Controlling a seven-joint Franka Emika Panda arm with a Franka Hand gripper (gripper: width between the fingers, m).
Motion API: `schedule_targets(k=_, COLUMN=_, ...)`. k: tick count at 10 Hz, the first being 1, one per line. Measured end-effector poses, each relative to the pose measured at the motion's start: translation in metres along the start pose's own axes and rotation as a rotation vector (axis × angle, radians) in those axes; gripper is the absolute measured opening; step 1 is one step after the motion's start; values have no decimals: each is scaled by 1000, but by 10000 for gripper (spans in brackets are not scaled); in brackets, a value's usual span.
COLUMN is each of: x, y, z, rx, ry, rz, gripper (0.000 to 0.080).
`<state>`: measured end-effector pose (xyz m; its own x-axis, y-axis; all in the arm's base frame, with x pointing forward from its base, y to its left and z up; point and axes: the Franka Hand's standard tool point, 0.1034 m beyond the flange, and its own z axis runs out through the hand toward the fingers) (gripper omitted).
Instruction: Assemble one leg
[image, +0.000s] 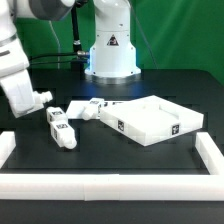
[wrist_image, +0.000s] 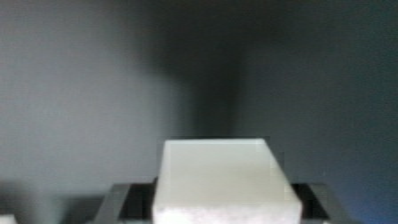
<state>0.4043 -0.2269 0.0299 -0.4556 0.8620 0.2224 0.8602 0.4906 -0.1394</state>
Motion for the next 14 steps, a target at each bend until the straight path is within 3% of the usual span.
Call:
schedule_targets(k=3, x=-18, y=-7, z=16, rx=-1, ry=20, rz=31, gripper=284)
schedule_targets(k=5, x=-29, y=-6, z=16, rx=-4, ry=19, rz=41, gripper=284)
schedule_targets(k=9, x=-29, y=-6, z=16, rx=-5, ry=19, rz=53, gripper=284)
schedule_targets(k=11, x=-29, y=-6, z=16, rx=-5, ry=20, rz=53, gripper=563)
schedule_targets(k=12, x=-29, y=-6, z=16, rx=-5, ry=19, rz=53, gripper=632)
schedule_targets(k=13, x=-29, y=-4, z=13, rx=-9, ry=11, rz=71, gripper=632)
schedule_targets(k=14, x=-24, y=0, z=-6, rx=-29, ry=-25, rz=122, gripper=644)
